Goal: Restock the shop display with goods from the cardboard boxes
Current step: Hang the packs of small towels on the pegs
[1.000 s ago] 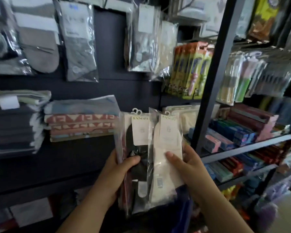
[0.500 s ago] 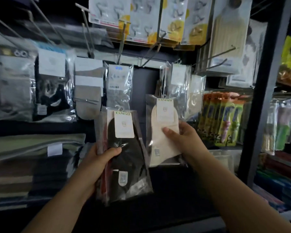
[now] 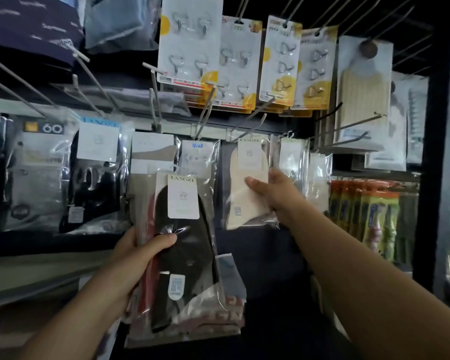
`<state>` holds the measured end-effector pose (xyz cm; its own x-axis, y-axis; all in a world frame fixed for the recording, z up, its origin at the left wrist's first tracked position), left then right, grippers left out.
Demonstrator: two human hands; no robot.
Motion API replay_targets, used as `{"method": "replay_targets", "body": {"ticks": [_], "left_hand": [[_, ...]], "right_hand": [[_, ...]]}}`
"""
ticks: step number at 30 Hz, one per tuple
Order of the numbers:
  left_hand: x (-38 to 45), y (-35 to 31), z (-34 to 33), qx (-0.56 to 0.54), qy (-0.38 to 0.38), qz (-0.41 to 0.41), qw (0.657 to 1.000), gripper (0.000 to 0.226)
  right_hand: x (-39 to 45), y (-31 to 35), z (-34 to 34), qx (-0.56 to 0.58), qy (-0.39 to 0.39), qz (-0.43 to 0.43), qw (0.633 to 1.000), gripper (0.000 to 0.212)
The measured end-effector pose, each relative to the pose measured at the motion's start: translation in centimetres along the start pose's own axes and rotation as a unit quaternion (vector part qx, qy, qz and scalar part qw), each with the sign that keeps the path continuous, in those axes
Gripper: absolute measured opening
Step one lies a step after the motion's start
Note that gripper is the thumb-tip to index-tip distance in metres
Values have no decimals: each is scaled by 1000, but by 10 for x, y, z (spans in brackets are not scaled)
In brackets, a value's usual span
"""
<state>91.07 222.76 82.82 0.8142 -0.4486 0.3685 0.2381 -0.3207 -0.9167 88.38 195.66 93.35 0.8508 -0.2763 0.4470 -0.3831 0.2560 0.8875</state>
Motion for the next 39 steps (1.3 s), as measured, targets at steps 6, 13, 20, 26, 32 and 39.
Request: {"method": "replay_targets", "body": {"ticks": [6, 13, 20, 26, 32, 39], "left_hand": [[0, -4, 7, -7, 10, -2, 1000, 63], [3, -1, 22, 2, 6, 1, 1000, 76], [4, 2, 28, -14, -9, 4, 1000, 37], [10, 4, 26, -15, 4, 11, 1000, 65], [15, 14, 21, -22, 13, 14, 1000, 57], [20, 34, -1, -29, 33, 28, 999, 64]], "right_hand": [[20, -2, -11, -18, 27, -14, 999, 35], [38, -20, -18, -50, 45, -22, 997, 42], [53, -31, -20, -152, 63, -47, 985, 37], [81, -41, -22, -204, 54, -102, 972, 50], [28, -30, -27, -318, -97, -18, 943, 77], [-92, -48, -91, -160, 53, 19, 986, 28]]}}
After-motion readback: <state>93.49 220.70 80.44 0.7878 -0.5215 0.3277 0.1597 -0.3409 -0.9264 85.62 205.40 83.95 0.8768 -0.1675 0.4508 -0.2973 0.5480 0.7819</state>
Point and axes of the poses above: each hand's wrist, its own x-axis towards the middle knuckle, its own z-axis out of the back of the hand, y = z × x, the point moved 6 cm from there along x, towards the middle knuckle, and after that the axes turned 11 degrees about y, right-handed, at the moved point
